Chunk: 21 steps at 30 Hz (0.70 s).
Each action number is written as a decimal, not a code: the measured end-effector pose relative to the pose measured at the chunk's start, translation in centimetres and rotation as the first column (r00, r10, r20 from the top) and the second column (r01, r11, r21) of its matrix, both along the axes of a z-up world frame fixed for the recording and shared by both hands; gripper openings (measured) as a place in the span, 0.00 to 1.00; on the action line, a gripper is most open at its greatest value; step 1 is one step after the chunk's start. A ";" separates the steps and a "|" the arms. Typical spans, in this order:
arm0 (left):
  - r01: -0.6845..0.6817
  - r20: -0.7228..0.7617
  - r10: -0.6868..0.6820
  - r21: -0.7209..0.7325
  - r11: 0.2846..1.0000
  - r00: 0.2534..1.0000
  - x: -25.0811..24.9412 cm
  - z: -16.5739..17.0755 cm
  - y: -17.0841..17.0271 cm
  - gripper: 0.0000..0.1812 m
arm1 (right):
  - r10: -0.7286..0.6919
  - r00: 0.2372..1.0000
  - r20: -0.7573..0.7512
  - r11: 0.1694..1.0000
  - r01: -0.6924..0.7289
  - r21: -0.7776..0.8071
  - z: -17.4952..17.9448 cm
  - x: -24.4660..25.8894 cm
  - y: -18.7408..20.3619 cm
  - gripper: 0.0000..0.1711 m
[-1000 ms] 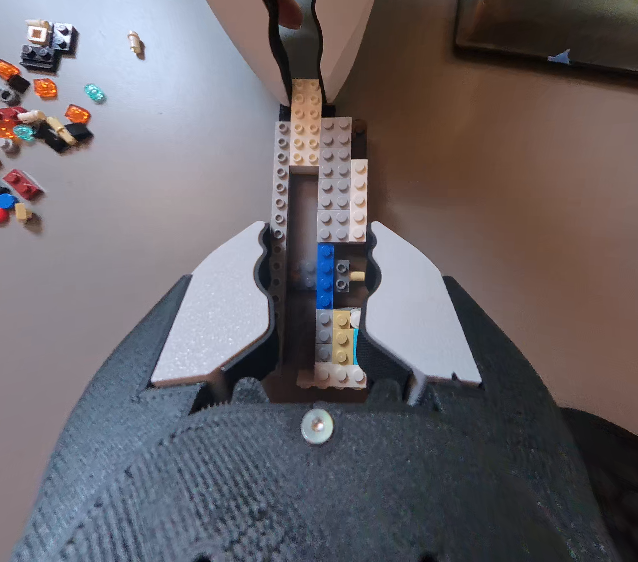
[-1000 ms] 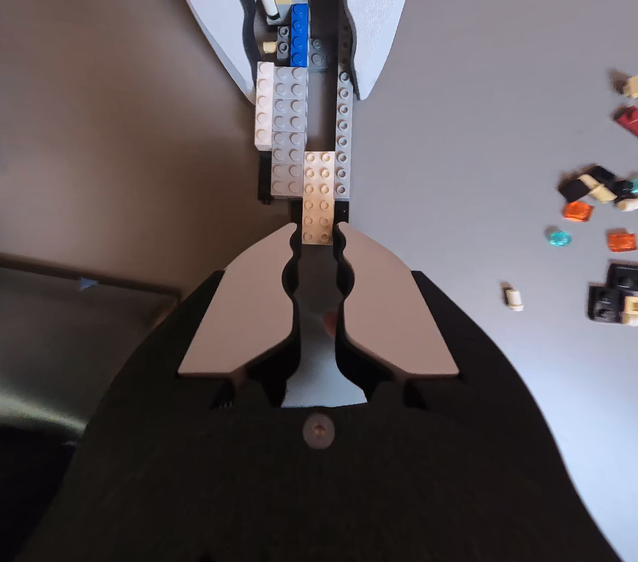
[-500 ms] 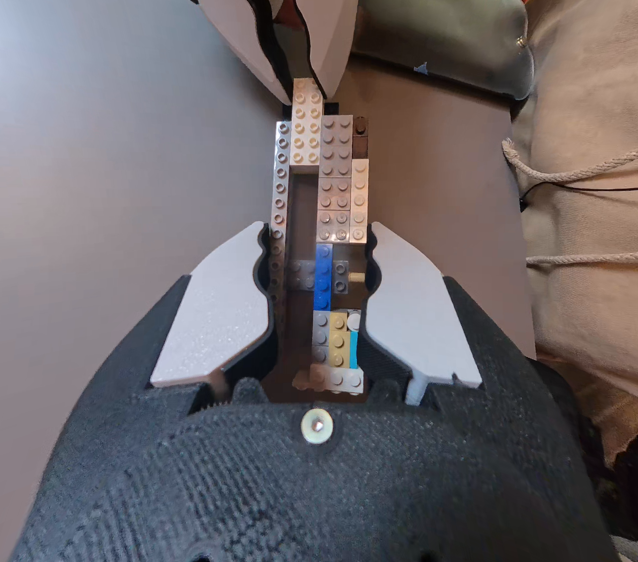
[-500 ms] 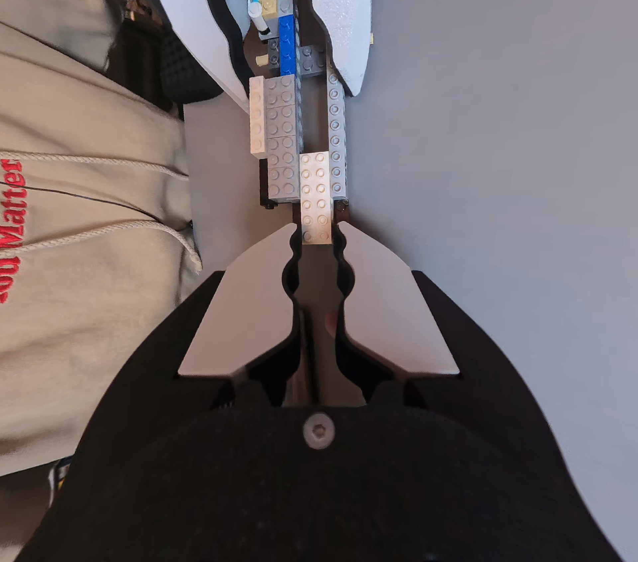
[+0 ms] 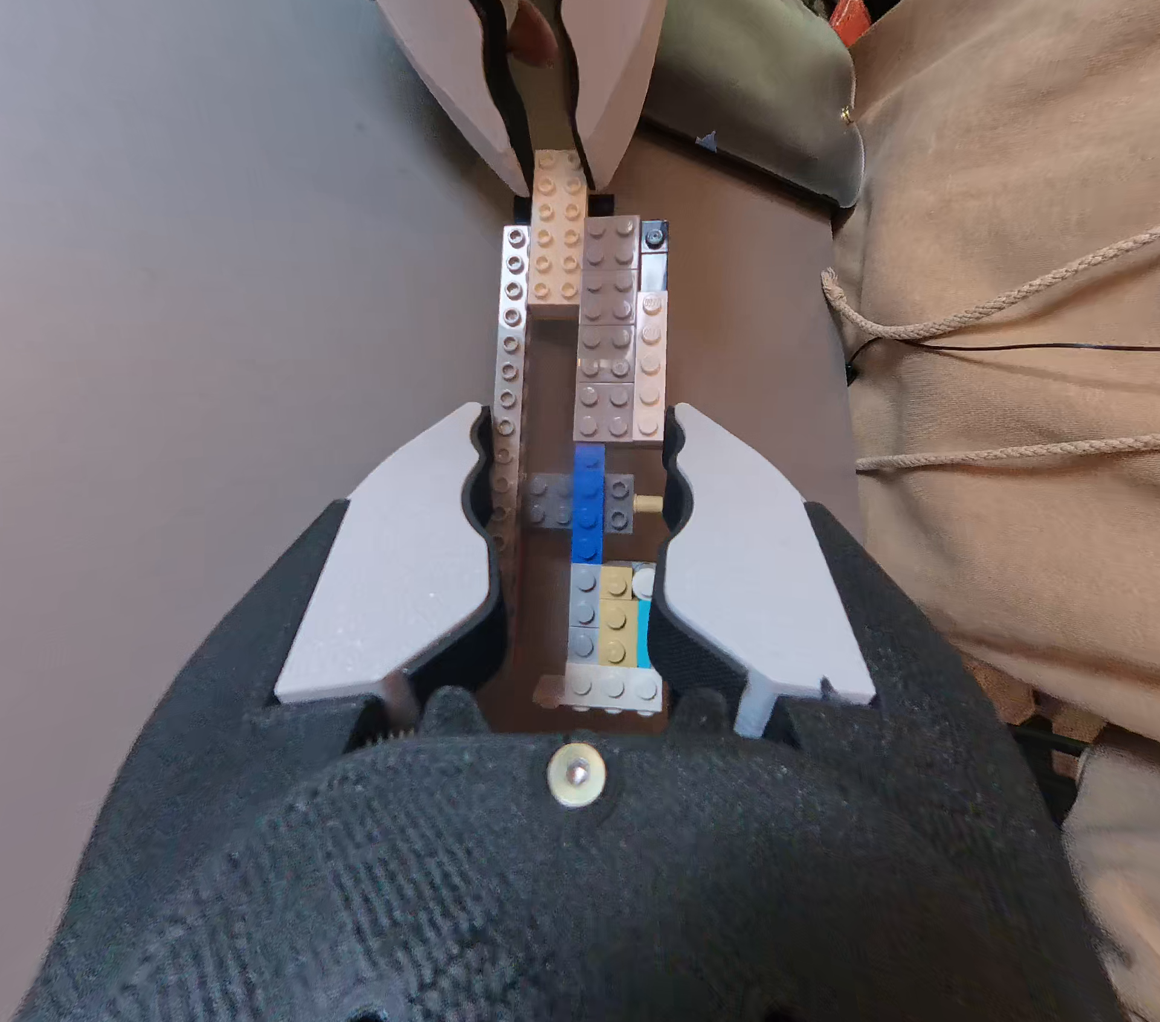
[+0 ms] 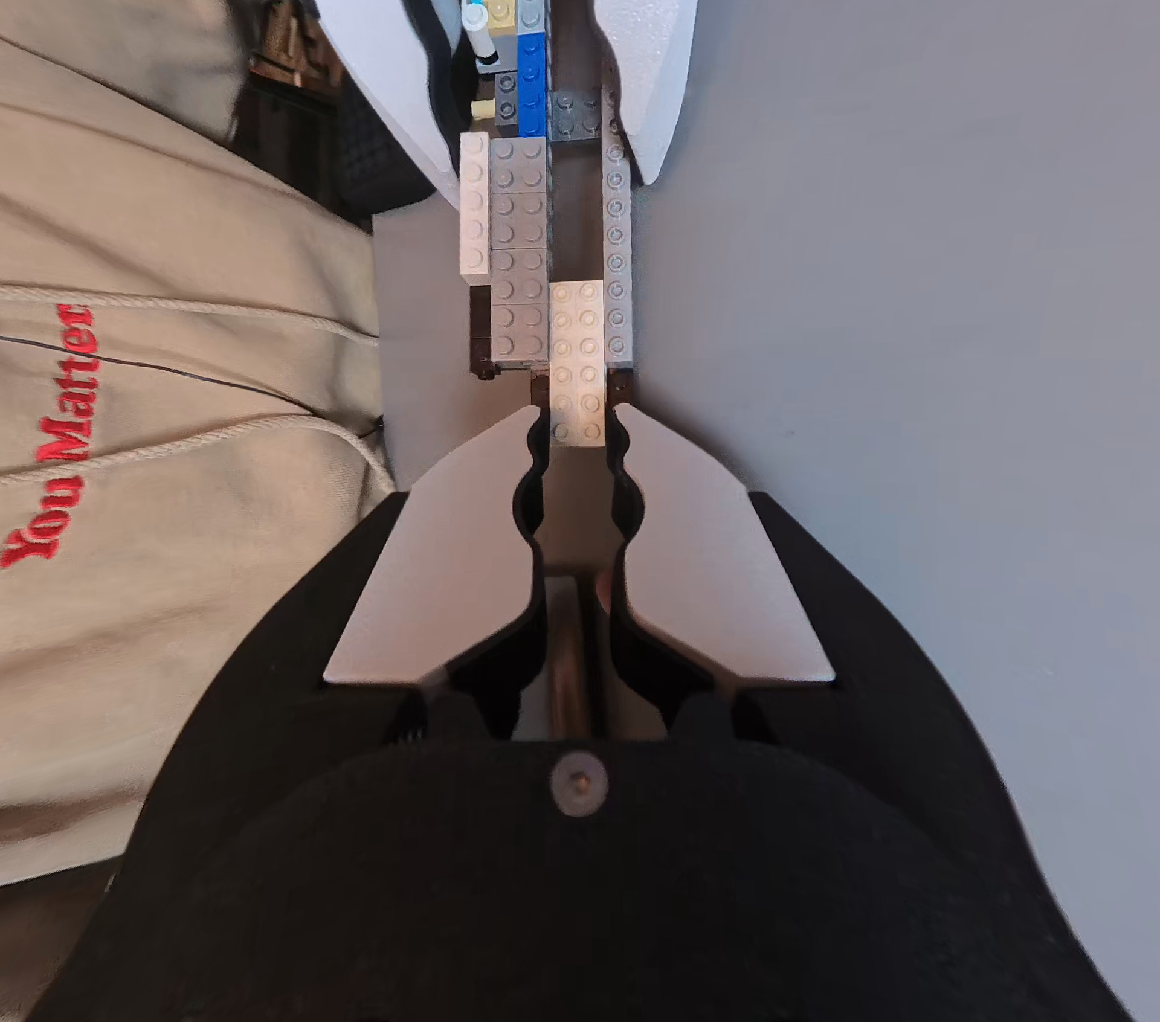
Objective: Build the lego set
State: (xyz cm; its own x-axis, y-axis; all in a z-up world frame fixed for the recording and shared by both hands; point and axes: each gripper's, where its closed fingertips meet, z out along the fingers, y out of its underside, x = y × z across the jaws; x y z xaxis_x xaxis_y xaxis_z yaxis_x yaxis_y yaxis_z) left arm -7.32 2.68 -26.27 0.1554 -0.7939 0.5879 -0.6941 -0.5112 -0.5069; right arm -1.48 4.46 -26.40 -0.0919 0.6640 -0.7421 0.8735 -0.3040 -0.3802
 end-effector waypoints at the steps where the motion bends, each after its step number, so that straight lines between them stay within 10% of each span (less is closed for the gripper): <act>1: -0.002 0.001 0.002 -0.009 1.000 1.000 0.0 0.0 0.0 0.29 | -0.001 1.000 -0.024 0.999 0.003 0.048 -0.1 -0.1 0.2 0.10; 11: -0.008 0.030 0.010 -0.070 0.998 1.000 0.1 0.1 0.2 0.29 | 0.096 0.952 -0.292 0.855 0.071 0.513 1.8 -0.2 -0.3 0.23; 21: -0.018 0.051 0.023 -0.110 0.994 0.998 0.2 0.2 0.5 0.29 | 0.337 0.907 -0.253 0.175 0.203 0.963 -0.5 -3.1 -0.4 0.22</act>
